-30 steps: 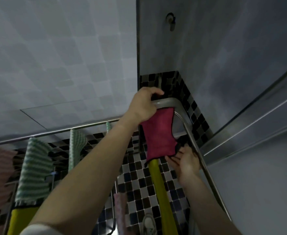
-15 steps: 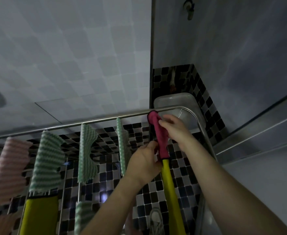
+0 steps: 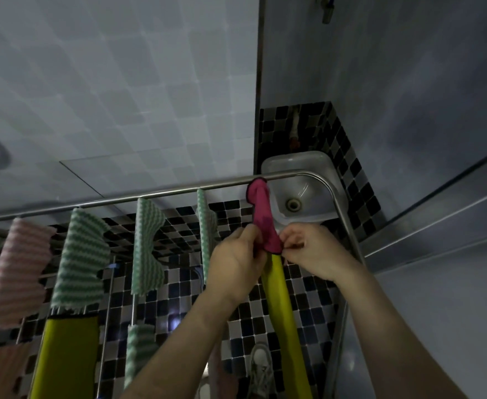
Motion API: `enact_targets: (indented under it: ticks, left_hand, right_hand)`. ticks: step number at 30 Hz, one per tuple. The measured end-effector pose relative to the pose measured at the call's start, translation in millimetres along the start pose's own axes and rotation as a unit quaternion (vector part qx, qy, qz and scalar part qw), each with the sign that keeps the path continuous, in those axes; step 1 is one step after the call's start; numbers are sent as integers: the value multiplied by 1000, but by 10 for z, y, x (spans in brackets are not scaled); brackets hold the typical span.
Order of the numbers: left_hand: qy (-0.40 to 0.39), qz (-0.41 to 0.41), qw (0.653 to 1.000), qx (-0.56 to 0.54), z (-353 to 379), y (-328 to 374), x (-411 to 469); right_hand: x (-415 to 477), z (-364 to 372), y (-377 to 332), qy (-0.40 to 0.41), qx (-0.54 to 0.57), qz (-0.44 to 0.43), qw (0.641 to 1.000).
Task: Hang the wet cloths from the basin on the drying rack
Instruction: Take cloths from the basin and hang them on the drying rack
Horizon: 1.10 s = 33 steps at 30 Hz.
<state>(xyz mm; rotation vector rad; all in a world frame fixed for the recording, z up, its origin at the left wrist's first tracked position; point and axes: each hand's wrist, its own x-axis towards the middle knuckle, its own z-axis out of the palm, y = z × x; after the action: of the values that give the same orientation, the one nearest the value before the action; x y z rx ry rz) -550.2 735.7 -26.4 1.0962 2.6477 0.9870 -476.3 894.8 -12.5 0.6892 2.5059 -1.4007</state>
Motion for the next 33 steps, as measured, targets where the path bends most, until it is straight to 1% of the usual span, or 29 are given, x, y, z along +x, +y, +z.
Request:
enact_targets:
  ticks: [2,4,6,8,10,12,13,14,15,17,18,20,21,24,26,28,31,33]
  left_hand:
    - [15,21,1000,-2,-86,60,17]
    - [31,63,998,3,-158,106,19]
    - [40,106,993,7,-202,123,12]
    - [31,147,989,9,-212,131,-26]
    - [-10,172,985,18,-189,123,-89]
    - [-62,173,983,27,-144,83,-134]
    - [-86,165,982,27,-124,60,-146]
    - [-107,156,982,25,-112,46,-145]
    - [-124,146,981,24,-116,22,-139]
    - [-148,136,979,18,-129,15,-123]
    - [-153,136,979,16,-137,15,-119]
    - [-158,142,977,19,-153,32,-122]
    - [-160,147,976,21,-156,37,-123]
    - [-165,154,974,24,-139,46,-142]
    - [-163,150,975,24,-128,46,-147]
    - [-163,152,975,24,-122,57,-163]
    - [-162,159,973,30,-122,83,-189]
    - [-156,152,975,34,-114,81,-194]
  right_hand:
    - [-52,-6,-50,27,-12,-14,999]
    - [-134,-85,-100,52,-19,-27,998]
    - [-225,-214,-142,60,-31,-35,997]
    - [-280,-305,-151,26,-51,-27,998]
    - [-285,-333,-146,-43,-94,1,995]
    - [-233,-338,-115,-106,-106,33,988]
    - [-182,-340,-115,-120,-94,41,987]
    - [-107,-342,-123,-108,-75,40,990]
    - [7,-314,-151,-71,-47,29,996]
    - [281,-244,-196,35,28,9,999]
    - [424,-195,-231,68,67,7,995]
    - [650,-103,-294,92,88,-4,992]
    - [739,-60,-309,102,81,-15,991]
    - [874,-3,-329,171,40,-52,983]
    - [921,14,-347,188,-34,-72,979]
    - [945,14,-378,211,-83,-96,969]
    - [964,-20,-449,270,-104,-125,949]
    - [978,-15,-447,287,-123,-132,941]
